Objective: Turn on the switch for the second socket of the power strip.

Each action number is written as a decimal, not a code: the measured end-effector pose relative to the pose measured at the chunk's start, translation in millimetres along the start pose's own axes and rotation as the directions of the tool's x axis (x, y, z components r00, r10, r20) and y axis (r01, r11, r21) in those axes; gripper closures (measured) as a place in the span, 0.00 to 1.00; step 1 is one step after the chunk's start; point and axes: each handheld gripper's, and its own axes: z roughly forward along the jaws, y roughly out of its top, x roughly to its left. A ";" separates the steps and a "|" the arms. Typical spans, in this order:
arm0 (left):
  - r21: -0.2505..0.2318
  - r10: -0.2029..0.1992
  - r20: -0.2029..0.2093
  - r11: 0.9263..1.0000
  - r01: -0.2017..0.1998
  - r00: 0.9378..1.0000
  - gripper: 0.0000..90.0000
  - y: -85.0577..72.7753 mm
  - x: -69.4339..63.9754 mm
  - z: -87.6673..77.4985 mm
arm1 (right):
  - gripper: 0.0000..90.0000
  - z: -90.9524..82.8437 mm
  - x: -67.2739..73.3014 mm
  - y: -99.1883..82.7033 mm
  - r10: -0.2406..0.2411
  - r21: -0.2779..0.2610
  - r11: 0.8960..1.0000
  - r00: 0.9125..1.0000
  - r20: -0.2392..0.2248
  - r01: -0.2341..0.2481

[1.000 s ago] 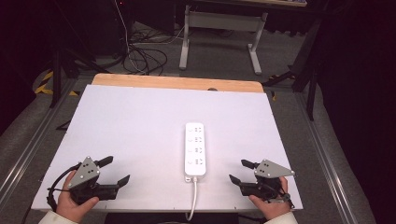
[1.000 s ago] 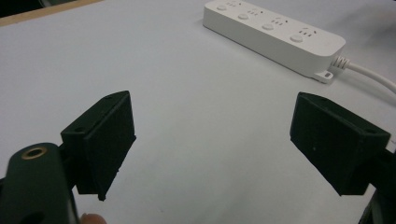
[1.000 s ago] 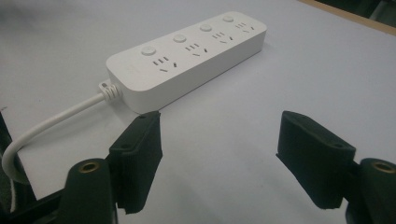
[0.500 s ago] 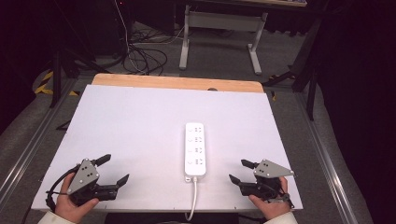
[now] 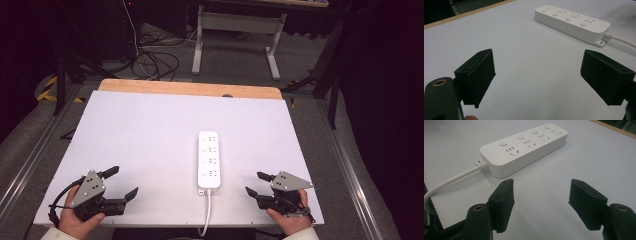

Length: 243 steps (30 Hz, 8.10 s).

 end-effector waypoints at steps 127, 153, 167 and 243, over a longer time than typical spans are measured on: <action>0.038 -0.035 -0.068 0.999 0.038 0.997 0.14 -2.4 6.8 -0.7 | 1.00 151.8 9.7 109.0 0.012 0.274 0.961 0.985 -0.173 0.036; 0.044 -0.045 -0.060 0.998 0.047 0.997 0.14 -2.8 5.6 0.5 | 1.00 154.3 15.9 104.6 -0.025 0.267 0.961 0.988 -0.153 0.066; 0.047 -0.035 -0.061 0.998 0.038 0.998 0.14 -2.7 4.9 1.2 | 1.00 154.9 15.2 104.1 -0.016 0.273 0.960 0.988 -0.151 0.057; 0.047 -0.042 -0.060 0.998 0.045 0.997 0.14 -2.6 6.0 0.6 | 0.67 103.3 27.4 128.7 -0.007 0.053 0.998 0.991 -0.136 0.015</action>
